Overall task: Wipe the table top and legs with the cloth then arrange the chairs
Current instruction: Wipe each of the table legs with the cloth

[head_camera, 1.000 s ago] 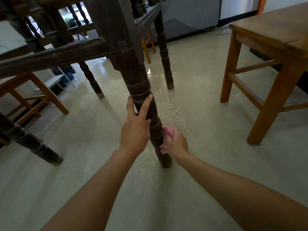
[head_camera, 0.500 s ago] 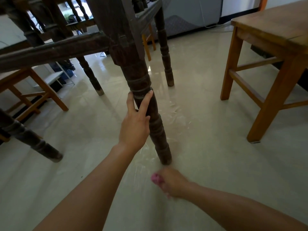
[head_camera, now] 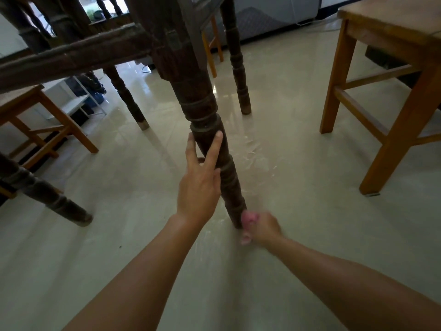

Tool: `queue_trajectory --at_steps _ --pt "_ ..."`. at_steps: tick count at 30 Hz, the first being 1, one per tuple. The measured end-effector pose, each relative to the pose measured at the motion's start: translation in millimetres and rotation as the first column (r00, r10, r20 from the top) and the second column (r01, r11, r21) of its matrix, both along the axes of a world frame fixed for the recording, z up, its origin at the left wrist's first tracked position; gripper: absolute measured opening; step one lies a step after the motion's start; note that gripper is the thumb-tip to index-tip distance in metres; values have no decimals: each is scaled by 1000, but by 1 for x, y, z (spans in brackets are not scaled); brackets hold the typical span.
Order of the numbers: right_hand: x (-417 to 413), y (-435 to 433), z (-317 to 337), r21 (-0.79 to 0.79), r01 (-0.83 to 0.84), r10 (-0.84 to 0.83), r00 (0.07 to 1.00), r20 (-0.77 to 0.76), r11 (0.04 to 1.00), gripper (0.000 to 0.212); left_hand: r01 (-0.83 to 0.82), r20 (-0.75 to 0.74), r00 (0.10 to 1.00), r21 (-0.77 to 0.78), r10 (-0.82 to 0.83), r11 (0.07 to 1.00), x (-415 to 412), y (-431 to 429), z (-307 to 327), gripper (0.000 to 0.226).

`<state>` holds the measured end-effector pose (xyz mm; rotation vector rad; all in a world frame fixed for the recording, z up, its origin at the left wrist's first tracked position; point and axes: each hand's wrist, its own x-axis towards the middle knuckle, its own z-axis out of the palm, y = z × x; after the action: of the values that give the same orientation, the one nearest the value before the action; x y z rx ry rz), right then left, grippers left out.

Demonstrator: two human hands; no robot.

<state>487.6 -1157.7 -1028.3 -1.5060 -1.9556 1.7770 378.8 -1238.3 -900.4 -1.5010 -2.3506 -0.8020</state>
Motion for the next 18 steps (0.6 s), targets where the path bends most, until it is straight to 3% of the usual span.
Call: queue_trajectory --at_steps 2,4,7,9,11,12,16,18 --pt "-7 28 16 123 205 -201 979 -44 971 16 5 -9 1000 -92 -6 996 -2 -8 -19 83" --pt "-21 34 23 118 305 -281 942 -185 945 20 12 -26 1000 -189 -17 982 -8 -15 -36 83" --pt "-27 -10 11 117 176 -144 960 -242 977 14 27 -34 999 -238 -36 971 -15 -17 -49 84" --pt "-16 -21 -16 190 -17 31 997 -72 982 18 49 -32 998 -219 -58 974 -14 -13 -50 85" --pt "-6 -2 -26 125 -174 147 970 196 977 19 57 1 998 -178 -58 982 -11 -9 -50 82" --pt "-3 10 -25 71 -164 145 964 223 984 17 54 20 999 -159 -51 986 -10 -8 -50 79" --pt "-19 45 -14 -13 208 -208 978 36 978 13 52 36 998 -114 -48 992 -7 -5 -52 70" --pt "-34 34 -20 -121 306 -314 948 -51 944 17 50 52 998 -98 -45 994 -7 -3 -53 70"
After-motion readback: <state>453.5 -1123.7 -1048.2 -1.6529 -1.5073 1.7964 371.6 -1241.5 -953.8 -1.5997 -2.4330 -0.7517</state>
